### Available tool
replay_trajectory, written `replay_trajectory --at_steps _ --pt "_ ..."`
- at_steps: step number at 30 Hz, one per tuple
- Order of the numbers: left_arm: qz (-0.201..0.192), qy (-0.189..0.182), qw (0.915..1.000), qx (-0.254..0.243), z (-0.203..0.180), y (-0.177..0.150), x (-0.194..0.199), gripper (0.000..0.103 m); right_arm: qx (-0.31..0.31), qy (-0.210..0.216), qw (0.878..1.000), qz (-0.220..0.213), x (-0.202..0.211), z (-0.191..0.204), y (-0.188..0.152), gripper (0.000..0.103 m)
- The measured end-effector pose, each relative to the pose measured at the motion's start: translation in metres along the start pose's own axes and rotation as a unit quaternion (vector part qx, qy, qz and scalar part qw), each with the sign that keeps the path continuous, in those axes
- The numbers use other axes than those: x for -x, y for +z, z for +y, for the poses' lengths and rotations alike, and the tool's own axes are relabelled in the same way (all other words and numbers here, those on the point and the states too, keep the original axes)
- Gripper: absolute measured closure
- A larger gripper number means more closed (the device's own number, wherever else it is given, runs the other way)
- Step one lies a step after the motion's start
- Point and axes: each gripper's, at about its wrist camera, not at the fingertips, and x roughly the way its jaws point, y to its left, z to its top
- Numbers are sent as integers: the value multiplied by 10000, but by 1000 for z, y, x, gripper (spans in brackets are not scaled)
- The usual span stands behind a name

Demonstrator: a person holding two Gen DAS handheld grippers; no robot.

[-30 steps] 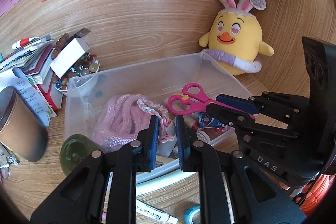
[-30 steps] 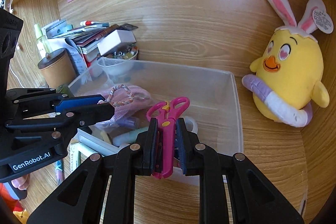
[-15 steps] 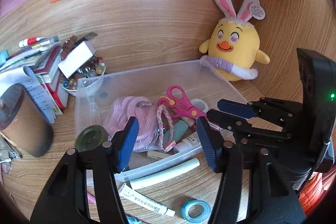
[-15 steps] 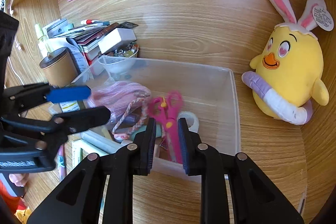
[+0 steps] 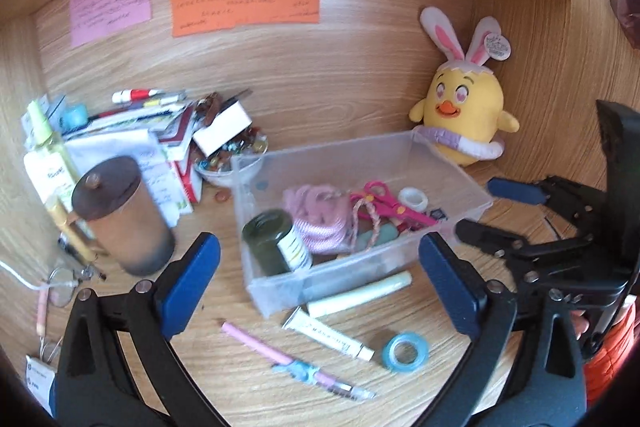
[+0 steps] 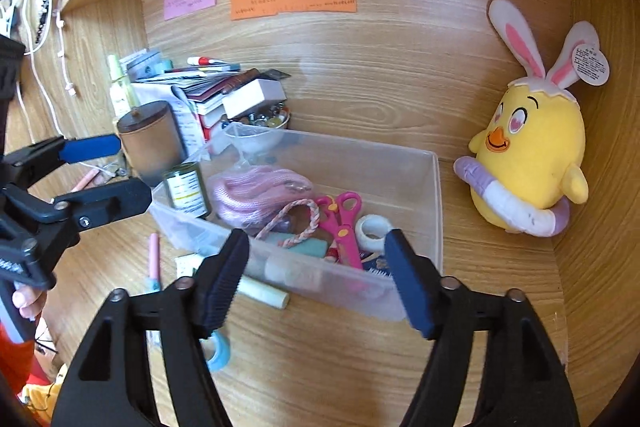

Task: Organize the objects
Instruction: 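Move the left gripper to the pink pen while the right gripper grasps the blue tape roll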

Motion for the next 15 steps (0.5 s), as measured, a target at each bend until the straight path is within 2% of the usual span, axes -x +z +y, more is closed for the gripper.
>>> replay_trajectory --at_steps 4,12,15 --pt "283 105 9995 40 11 -19 -5 2 2 59 10000 44 4 5 -9 32" --pt "1191 117 9928 106 20 -60 -36 2 61 73 9994 337 -3 23 -36 29" --pt "1255 135 9918 176 18 -68 -40 2 198 125 9983 531 -9 32 -47 29"
